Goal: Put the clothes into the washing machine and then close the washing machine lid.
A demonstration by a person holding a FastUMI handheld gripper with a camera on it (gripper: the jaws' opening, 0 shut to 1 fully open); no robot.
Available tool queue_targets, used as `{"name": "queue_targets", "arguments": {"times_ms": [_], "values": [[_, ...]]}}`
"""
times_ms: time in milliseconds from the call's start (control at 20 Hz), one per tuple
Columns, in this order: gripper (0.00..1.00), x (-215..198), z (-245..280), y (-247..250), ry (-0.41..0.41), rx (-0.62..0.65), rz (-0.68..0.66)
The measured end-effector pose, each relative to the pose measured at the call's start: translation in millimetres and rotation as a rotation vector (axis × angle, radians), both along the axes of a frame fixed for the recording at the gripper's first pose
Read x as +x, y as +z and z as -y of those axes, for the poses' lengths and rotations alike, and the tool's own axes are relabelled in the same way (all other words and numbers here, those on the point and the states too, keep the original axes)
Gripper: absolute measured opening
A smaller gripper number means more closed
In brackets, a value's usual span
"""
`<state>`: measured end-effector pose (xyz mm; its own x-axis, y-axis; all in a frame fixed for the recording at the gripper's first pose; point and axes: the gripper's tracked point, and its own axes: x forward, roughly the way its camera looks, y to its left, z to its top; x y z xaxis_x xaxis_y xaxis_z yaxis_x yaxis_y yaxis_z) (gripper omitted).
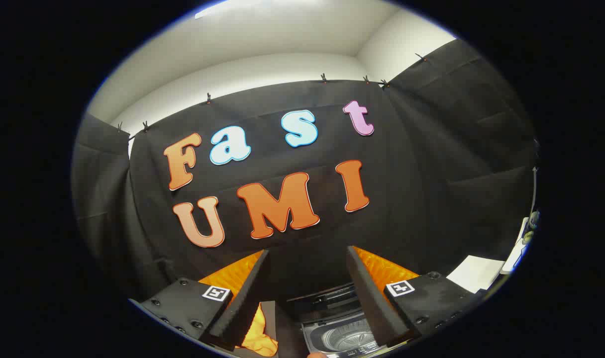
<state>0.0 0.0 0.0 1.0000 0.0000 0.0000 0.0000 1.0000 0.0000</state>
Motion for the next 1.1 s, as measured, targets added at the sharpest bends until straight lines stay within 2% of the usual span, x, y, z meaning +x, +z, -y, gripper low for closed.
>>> {"name": "queue_targets", "arguments": {"times_ms": [450,1100], "values": [[0.98,-6.2,-12.5,4.6,0.01,-0.077,0.039],[0.98,-6.0,-24.6,-0.8,0.046,-0.086,0.023]]}}
